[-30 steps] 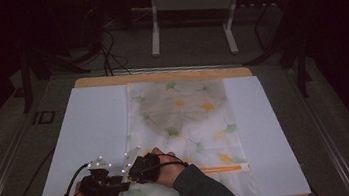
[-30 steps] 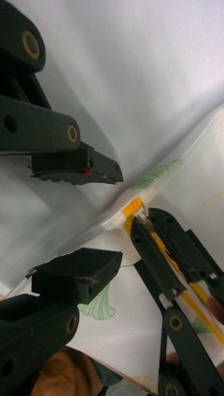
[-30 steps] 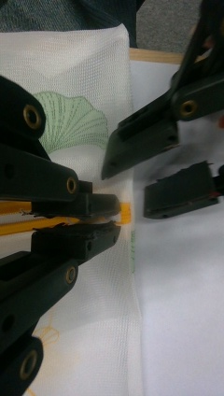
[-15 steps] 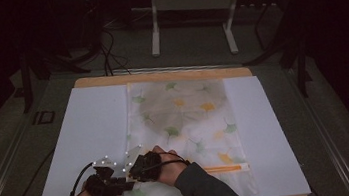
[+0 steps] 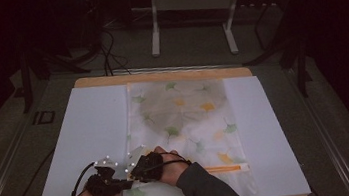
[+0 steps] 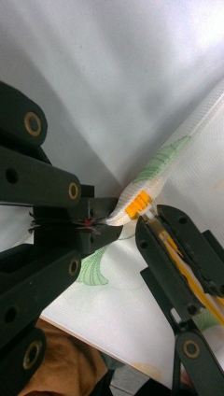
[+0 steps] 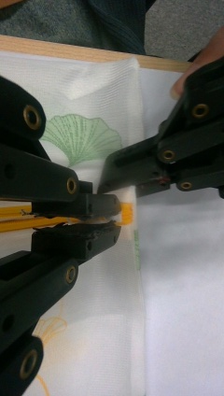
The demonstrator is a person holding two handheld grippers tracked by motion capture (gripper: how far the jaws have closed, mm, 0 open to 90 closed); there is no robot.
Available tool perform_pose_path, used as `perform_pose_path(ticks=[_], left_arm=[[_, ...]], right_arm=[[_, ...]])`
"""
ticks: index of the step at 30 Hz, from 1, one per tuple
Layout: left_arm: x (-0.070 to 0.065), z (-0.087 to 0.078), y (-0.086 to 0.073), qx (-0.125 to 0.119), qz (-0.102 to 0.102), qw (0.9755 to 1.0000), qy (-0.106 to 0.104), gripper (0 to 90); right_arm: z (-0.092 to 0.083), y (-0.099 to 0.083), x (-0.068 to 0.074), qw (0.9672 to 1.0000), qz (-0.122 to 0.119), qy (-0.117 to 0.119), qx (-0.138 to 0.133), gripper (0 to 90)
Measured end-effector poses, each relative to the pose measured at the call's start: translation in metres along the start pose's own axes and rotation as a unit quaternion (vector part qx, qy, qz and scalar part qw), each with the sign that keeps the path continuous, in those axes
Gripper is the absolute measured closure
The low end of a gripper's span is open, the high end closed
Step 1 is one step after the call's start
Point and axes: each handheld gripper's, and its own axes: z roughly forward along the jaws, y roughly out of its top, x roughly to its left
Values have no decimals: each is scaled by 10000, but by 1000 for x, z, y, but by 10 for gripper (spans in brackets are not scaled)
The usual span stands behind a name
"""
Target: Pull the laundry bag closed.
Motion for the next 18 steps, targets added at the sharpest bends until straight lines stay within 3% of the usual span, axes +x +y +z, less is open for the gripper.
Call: perform_pose_path(ticks=[18], left_arm=[[1,-5,-1,-99,0,10000,6,887]], right_arm=[[7,-10,0,9997,-37,-10,259,845]])
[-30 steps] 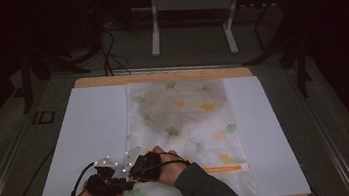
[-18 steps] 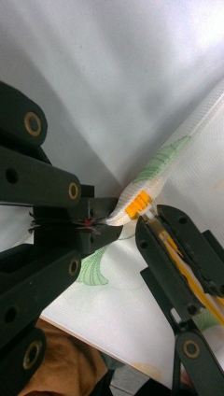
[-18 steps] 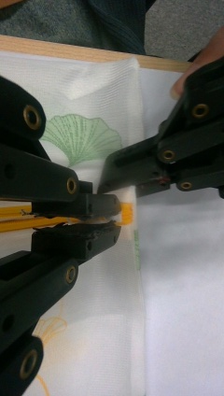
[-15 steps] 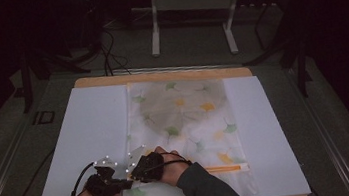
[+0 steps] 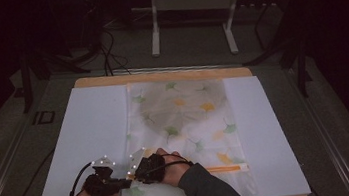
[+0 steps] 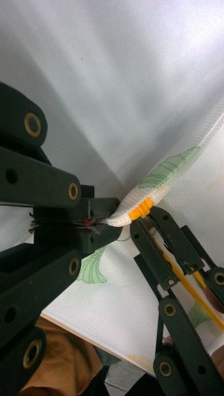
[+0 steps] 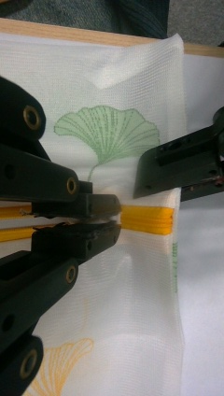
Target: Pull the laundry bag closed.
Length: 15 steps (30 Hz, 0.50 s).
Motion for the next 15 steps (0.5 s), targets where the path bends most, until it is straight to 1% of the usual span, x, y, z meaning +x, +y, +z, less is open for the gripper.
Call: perform_pose_path(ticks=[5,12,15], left_arm=[[-2,-1,1,-17,74,10000,43,886],[-2,-3,0,-64,23,10000,9,887],[-3,-3,0,-67,64,10000,28,886]], right_arm=[[-1,-3,-1,10000,19,23,24,845],[-3,-5,-2,10000,24,6,66,846],[-4,-5,-2,10000,9,10,98,846]])
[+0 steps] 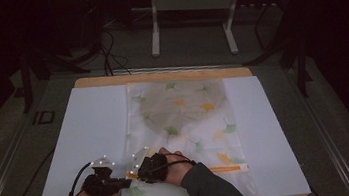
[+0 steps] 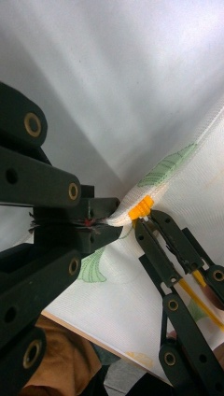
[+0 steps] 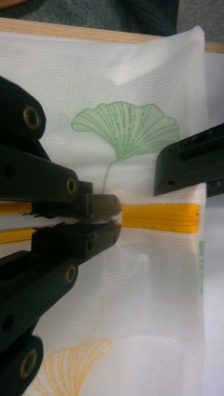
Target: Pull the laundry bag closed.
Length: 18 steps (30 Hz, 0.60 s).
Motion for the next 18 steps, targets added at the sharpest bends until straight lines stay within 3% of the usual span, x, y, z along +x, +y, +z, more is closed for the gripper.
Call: perform_pose_path(ticks=[18], left_arm=[[-1,-3,0,-102,105,9999,29,886]], right_arm=[[-6,-7,-1,9998,8,-28,200,846]])
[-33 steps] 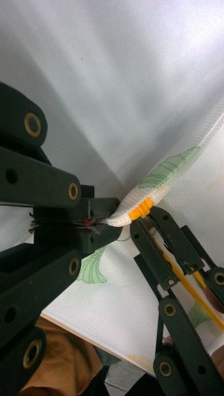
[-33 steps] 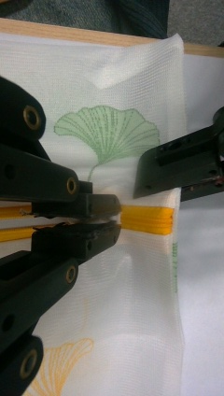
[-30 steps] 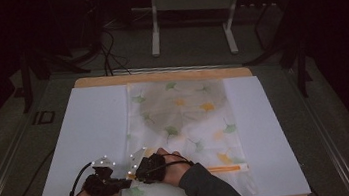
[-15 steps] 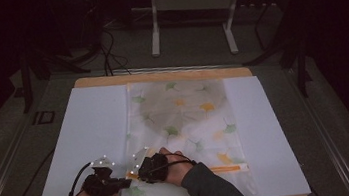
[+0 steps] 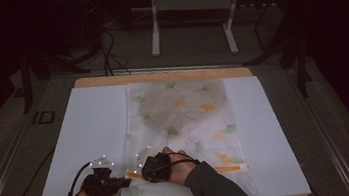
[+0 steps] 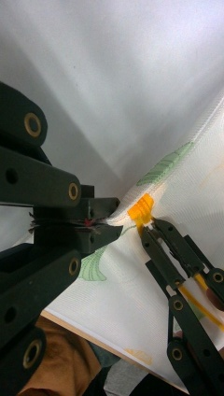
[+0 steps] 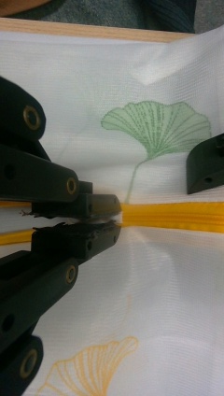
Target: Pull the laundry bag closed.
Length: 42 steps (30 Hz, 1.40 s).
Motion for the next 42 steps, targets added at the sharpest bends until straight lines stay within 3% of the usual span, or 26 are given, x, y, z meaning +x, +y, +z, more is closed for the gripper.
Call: perform_pose_path(ticks=[5,28,42], left_arm=[[0,0,0,-18,24,10000,-8,887],[0,-2,0,-54,76,9999,49,888],[0,-3,-1,-93,87,9999,41,888]], right_arm=[[-2,-1,-1,9999,76,33,94,846],[-9,-9,1,9994,-5,-98,344,846],[-13,-18,1,9996,25,-87,266,846]])
